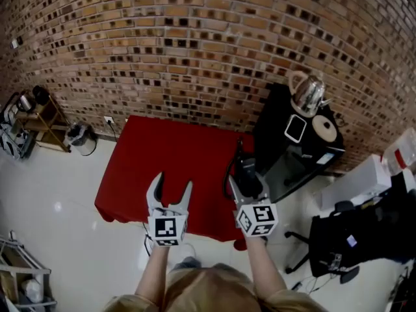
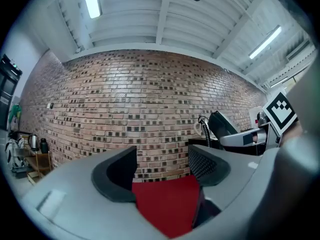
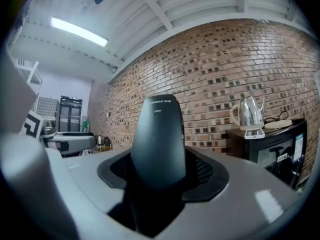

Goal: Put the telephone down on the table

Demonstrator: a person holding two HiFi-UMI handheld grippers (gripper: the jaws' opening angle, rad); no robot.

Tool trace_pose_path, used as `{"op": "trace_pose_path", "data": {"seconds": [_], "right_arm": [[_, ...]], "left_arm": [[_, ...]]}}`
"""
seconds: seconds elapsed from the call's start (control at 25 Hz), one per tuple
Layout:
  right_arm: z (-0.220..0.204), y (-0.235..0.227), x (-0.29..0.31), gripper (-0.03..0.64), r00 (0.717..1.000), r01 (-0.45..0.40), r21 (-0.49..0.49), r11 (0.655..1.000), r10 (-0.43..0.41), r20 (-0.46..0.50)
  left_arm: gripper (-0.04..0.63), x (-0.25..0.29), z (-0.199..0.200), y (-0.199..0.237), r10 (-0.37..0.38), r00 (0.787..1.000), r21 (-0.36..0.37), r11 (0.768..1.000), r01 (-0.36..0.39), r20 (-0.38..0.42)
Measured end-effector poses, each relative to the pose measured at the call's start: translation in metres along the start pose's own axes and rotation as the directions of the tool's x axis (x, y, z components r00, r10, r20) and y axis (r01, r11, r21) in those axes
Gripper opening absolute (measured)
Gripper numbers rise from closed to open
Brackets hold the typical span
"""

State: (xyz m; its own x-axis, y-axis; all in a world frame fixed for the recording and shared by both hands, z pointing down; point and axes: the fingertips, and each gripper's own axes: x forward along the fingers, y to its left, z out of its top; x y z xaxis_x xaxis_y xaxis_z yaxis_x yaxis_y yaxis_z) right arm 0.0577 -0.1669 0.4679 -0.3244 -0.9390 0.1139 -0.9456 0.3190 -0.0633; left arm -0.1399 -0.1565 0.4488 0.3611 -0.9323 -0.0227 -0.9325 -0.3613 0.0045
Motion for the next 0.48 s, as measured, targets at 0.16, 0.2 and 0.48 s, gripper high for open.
{"op": "trace_pose_path", "data": {"seconds": [0.16, 0.2, 0.48], "right_arm": [[-0.022, 0.003, 0.045, 0.262, 0.998, -0.006, 0.010, 1.000, 0.007, -0.064], [-0.031, 0.001, 0.057, 0.262, 0.996, -0.008, 0.019, 1.000, 0.009, -0.086], [-0.121, -0.057, 0.136, 0.262, 0.952, 0.018, 0.097, 0.995, 0.012, -0.305]], "left_arm": [[0.328, 0.029, -0.013, 0.035, 0.000, 1.000, -0.002, 1.000, 0.000, -0.021], [0.328, 0.033, -0.018, 0.041, 0.001, 1.000, 0.000, 1.000, -0.001, -0.030], [0.321, 0.079, -0.046, 0.047, -0.039, 0.996, -0.076, 0.997, 0.033, -0.080]]}}
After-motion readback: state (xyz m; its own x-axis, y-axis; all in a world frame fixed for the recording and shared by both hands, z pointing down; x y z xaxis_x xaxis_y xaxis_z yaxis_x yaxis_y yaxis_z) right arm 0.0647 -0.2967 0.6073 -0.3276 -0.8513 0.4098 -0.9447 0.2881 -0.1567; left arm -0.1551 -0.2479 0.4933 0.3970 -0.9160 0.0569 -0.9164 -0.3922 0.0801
